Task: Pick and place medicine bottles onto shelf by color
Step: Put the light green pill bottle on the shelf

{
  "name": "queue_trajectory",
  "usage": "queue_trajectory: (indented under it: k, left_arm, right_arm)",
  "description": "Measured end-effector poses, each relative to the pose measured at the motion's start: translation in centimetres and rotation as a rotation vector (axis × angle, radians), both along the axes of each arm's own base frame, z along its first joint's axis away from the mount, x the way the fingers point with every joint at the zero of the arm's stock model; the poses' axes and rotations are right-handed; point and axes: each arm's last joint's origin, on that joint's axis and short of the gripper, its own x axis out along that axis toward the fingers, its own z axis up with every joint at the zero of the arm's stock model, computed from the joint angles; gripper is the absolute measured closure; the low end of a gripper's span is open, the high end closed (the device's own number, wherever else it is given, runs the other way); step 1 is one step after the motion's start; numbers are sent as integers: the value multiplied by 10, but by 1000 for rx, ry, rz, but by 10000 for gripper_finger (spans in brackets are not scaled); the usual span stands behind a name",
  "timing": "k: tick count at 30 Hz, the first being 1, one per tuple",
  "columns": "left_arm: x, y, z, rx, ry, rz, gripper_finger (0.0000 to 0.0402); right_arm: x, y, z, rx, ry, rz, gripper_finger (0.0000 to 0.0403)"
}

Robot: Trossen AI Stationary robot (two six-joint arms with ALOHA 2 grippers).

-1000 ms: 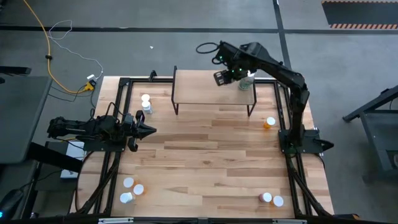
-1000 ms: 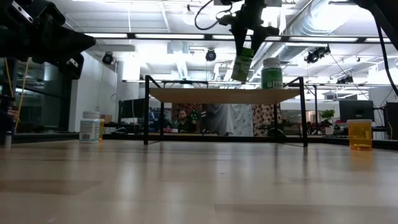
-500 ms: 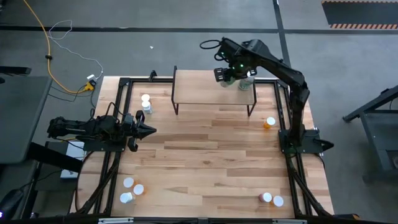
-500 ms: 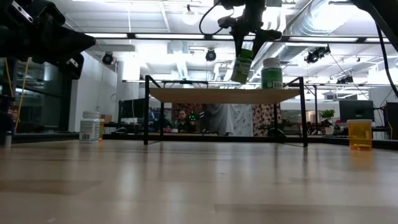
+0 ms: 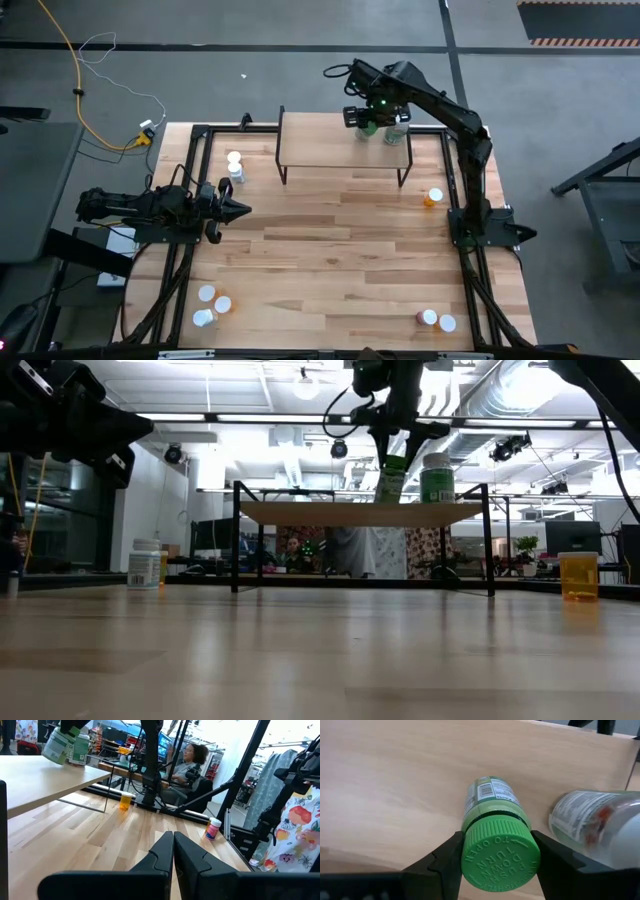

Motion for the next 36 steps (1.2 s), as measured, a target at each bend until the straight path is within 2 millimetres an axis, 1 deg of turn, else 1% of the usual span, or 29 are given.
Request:
queue_trajectory:
  k: [5,8,12,17,21,32,36]
  left_arm:
    - [0,0,0,-2,0,0,398]
    - [0,0,0,-9,-1,-1,398]
    - [0,0,0,-41,-4,-4,398]
    - [0,0,0,-44,-5,-4,398]
    - [0,0,0,-44,-5,0,398]
    - [0,0,0,-44,-5,-1,398]
    - [0,0,0,-44,-5,-1,398]
  right_arm:
    - [-1,-1,0,8,-6,-22,213]
    - [-1,-2,-8,43,8,-21,213]
    - [-11,-2,-13,91,12,20,213]
    - [-19,-2,-7,36,56,28,213]
    - [-22,-1,1,3,42,17,213]
    - [-20,-2,-1,-2,48,45,203]
    - [-19,-1,-1,-13,59,114,202]
